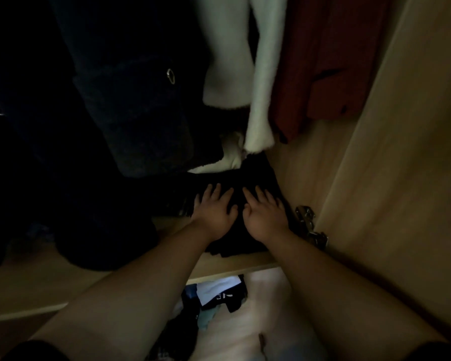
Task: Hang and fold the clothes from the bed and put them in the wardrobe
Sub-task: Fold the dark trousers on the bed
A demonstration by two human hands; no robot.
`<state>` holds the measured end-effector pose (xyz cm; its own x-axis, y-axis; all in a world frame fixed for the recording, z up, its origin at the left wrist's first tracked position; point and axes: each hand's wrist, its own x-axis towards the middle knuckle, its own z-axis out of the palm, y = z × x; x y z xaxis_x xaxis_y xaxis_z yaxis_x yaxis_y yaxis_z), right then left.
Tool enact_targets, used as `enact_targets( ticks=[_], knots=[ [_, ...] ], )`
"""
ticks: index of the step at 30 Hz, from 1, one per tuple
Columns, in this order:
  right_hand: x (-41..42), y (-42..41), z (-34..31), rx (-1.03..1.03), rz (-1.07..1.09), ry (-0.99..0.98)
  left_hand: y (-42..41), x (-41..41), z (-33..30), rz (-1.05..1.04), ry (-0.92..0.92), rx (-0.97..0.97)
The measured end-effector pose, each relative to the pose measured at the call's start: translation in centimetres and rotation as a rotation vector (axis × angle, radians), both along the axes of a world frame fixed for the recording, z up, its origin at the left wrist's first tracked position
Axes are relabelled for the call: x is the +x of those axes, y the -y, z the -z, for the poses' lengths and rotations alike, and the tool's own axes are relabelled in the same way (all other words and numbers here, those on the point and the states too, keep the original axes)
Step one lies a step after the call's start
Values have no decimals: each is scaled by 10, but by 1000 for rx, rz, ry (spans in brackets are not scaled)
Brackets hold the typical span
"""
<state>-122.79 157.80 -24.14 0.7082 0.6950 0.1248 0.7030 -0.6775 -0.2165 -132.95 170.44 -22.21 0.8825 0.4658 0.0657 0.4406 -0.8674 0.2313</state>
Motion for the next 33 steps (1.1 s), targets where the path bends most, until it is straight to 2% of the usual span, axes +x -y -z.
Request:
enact_targets(
  ticks=[3,10,16,20,23,26,33],
  knots=[
    [-8,5,-14,-29,6,-26,10,-21,-6,55,-1,107],
    [-54,28,-38,90,24,5,19,-71,-25,98,19,94],
    [-131,72,-54,208,116,-38,43,-125,-34,158,62,48],
    [-184,121,-40,229,147,-58,76,-159,-26,260,76,64],
    [-225,170,-24,174,214,-94,117,-185,-20,313,120,-47],
    [-272,223,-18,171,291,-112,163,-216,-7,311,52,-169],
    [-355,343,-12,178,434,-146,265,-287,2,361,27,-111]
  ],
)
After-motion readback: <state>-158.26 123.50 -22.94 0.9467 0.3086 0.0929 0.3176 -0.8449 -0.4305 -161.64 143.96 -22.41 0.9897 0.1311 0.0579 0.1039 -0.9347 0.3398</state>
